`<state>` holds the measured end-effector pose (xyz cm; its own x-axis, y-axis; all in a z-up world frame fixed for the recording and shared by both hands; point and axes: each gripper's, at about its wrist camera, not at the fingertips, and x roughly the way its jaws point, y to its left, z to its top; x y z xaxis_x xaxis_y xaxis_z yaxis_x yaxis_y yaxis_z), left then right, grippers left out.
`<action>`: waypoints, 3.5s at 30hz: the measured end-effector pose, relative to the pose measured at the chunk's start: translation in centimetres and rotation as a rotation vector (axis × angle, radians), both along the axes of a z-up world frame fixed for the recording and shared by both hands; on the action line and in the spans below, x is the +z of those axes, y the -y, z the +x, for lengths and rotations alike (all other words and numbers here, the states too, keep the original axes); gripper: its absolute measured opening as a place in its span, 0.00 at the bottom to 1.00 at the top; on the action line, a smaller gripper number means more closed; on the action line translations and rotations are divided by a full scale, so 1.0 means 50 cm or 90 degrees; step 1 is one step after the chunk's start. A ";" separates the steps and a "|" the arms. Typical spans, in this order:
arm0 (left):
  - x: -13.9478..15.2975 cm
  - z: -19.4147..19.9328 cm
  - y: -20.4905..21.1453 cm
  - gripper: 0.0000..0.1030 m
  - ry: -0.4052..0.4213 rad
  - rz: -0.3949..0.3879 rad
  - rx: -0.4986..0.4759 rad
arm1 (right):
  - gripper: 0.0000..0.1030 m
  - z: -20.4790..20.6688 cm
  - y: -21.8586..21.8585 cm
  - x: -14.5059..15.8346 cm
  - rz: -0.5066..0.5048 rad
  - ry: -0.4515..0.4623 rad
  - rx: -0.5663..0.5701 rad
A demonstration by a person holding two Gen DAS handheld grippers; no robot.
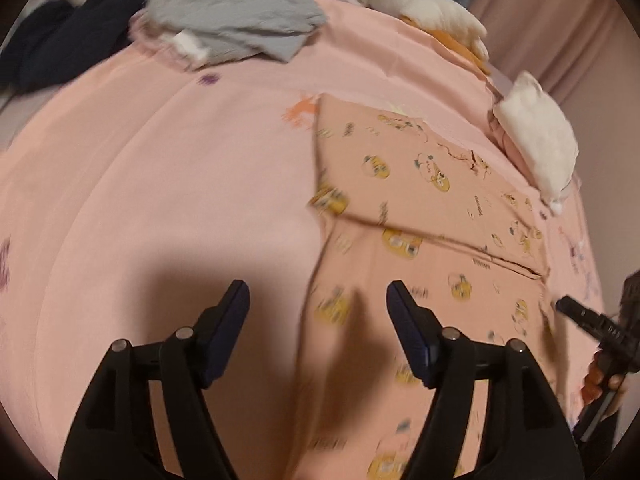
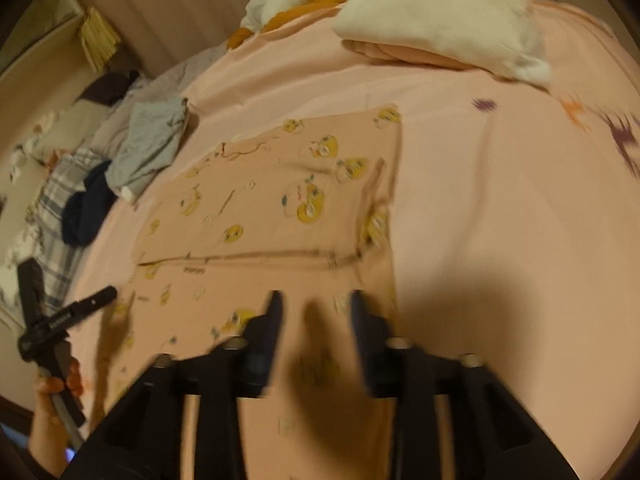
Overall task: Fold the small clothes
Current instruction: 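Grasp the shirt hem with the left gripper while the right gripper grasps the hem, then lift the hem with both grippers and fold it toward the collar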
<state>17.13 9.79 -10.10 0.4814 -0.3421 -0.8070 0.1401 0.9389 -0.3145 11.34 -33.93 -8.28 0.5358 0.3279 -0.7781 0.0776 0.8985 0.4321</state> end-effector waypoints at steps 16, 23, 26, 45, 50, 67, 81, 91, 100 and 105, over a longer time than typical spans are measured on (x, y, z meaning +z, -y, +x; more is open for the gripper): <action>-0.031 -0.113 0.007 0.67 -0.062 -0.142 -0.094 | 0.43 -0.100 0.021 -0.054 0.148 -0.052 0.027; -0.037 -0.048 0.015 0.67 -0.077 -0.199 -0.080 | 0.43 -0.043 0.027 -0.068 0.187 -0.035 0.010; -0.033 -0.050 0.020 0.63 -0.075 -0.198 -0.089 | 0.43 -0.037 0.032 -0.075 0.209 -0.035 0.005; -0.038 -0.229 -0.010 0.45 -0.091 -0.184 -0.147 | 0.43 -0.219 -0.026 -0.072 0.240 -0.069 0.096; -0.039 -0.250 -0.014 0.29 -0.094 -0.173 -0.134 | 0.43 -0.229 -0.039 -0.072 0.234 -0.066 0.093; 0.021 -0.254 -0.030 0.02 -0.030 -0.215 -0.112 | 0.05 -0.223 -0.065 -0.009 0.228 0.044 0.107; 0.064 -0.277 -0.018 0.01 0.025 -0.212 -0.145 | 0.04 -0.242 -0.065 0.020 0.262 0.114 0.114; 0.086 -0.302 -0.025 0.01 0.045 -0.239 -0.160 | 0.04 -0.257 -0.063 0.040 0.266 0.125 0.130; 0.111 -0.362 -0.042 0.01 0.048 -0.262 -0.159 | 0.04 -0.284 -0.058 0.038 0.267 0.086 0.146; 0.116 -0.398 -0.041 0.01 0.040 -0.269 -0.165 | 0.04 -0.298 -0.056 0.054 0.268 0.079 0.161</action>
